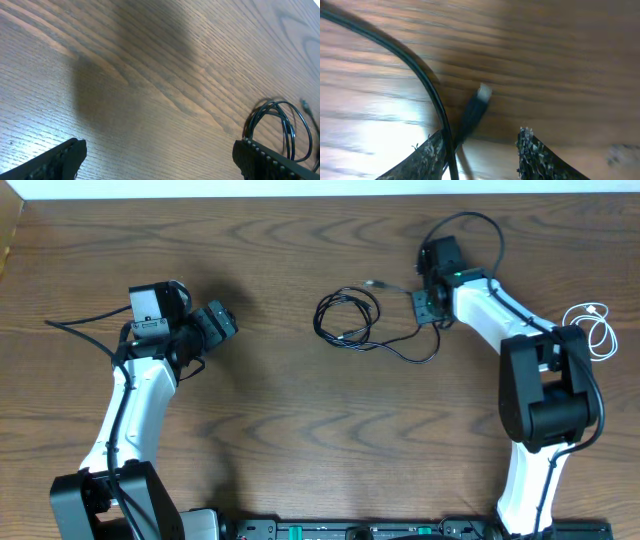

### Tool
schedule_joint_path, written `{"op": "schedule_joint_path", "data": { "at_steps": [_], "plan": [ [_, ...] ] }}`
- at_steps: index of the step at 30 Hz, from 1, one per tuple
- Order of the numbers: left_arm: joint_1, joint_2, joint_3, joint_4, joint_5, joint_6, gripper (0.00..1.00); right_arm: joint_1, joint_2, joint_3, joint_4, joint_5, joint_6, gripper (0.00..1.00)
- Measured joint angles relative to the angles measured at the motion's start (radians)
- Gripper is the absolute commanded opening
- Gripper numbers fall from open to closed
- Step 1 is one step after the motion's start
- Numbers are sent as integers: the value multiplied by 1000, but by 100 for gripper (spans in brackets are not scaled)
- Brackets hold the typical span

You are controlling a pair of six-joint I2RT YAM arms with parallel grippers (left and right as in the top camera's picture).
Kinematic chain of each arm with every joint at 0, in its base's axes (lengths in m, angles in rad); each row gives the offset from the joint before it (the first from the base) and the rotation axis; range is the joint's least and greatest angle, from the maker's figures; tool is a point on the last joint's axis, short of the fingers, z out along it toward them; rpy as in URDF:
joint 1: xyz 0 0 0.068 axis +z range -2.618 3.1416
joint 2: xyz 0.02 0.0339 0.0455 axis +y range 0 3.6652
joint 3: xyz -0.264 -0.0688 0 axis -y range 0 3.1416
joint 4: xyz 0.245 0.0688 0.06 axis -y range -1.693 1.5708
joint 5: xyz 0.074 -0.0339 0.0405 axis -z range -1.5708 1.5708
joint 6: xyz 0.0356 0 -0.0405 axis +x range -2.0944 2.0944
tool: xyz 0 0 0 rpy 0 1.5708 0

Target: Untangle cables

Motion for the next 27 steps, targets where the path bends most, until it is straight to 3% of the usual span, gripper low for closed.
{"op": "schedule_joint_path", "data": {
  "at_steps": [9, 17, 27],
  "plan": [
    [0, 0, 0, 0, 0, 0, 98, -42, -11, -19, -5, -8, 187, 33],
    [0, 0, 0, 0, 0, 0, 98, -40, -11, 11, -68, -35, 215, 43],
    [0, 0, 0, 0, 0, 0, 98, 50, -43, 124, -146, -146, 216, 43]
  ]
}}
